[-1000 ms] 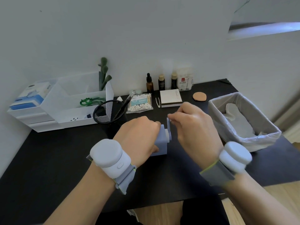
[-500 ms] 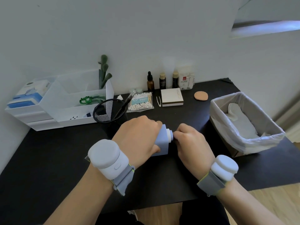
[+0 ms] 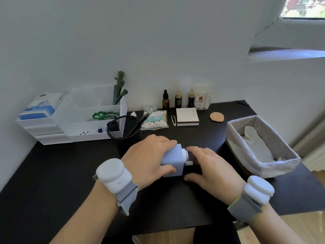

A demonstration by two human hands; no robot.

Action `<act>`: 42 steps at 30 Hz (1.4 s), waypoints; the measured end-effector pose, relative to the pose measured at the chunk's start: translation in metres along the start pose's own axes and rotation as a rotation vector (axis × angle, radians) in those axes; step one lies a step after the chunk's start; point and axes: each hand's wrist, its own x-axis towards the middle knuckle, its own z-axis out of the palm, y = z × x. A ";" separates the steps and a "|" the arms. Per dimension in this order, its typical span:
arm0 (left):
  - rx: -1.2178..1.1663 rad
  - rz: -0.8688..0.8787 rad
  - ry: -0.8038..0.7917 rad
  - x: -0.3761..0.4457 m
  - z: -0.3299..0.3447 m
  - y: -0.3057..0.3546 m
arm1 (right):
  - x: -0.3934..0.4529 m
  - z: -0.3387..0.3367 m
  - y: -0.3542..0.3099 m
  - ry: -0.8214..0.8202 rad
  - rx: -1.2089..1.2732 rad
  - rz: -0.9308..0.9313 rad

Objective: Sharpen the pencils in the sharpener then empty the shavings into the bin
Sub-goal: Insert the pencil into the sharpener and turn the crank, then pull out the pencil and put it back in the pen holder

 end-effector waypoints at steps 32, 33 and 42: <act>-0.266 0.021 0.258 -0.032 0.016 -0.051 | 0.007 -0.001 -0.021 0.080 0.105 -0.130; -0.276 0.014 0.249 -0.033 0.015 -0.051 | 0.008 -0.001 -0.022 0.079 0.103 -0.129; -0.486 -0.094 0.170 -0.035 0.015 -0.048 | 0.008 -0.001 -0.024 0.069 0.095 -0.118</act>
